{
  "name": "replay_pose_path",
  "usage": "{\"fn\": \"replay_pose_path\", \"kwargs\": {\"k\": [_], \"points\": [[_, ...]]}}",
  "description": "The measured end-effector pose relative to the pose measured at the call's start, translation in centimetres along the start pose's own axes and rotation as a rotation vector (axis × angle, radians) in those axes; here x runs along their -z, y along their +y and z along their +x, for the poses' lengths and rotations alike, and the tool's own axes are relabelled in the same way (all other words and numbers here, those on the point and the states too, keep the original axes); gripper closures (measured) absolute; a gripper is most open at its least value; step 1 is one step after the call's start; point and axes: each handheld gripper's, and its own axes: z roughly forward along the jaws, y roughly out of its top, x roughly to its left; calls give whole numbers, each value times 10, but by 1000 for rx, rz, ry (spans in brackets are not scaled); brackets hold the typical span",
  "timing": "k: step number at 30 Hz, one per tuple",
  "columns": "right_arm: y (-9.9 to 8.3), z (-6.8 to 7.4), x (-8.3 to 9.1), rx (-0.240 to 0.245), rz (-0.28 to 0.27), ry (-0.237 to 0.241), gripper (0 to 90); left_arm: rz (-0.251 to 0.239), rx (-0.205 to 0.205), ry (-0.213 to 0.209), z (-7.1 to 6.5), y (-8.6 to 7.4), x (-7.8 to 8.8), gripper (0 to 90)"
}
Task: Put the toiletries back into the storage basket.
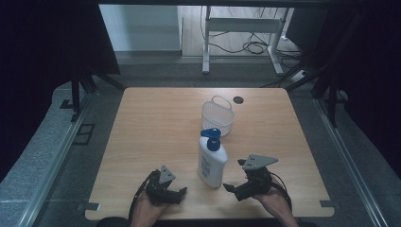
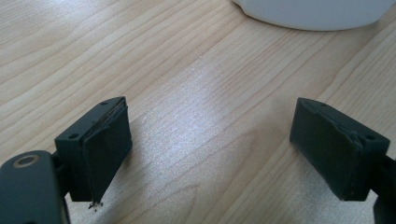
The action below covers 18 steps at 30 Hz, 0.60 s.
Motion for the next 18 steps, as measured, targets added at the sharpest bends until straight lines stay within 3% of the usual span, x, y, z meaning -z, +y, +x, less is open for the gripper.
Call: {"fn": "replay_pose_path", "kwargs": {"k": [8,18], "points": [[20,4,-4,19,-6,-3,0,2,-3,0,0,0,0,120],[37,10,-13,4,-9,3,30,2,-3,0,0,0,0,120]]}}
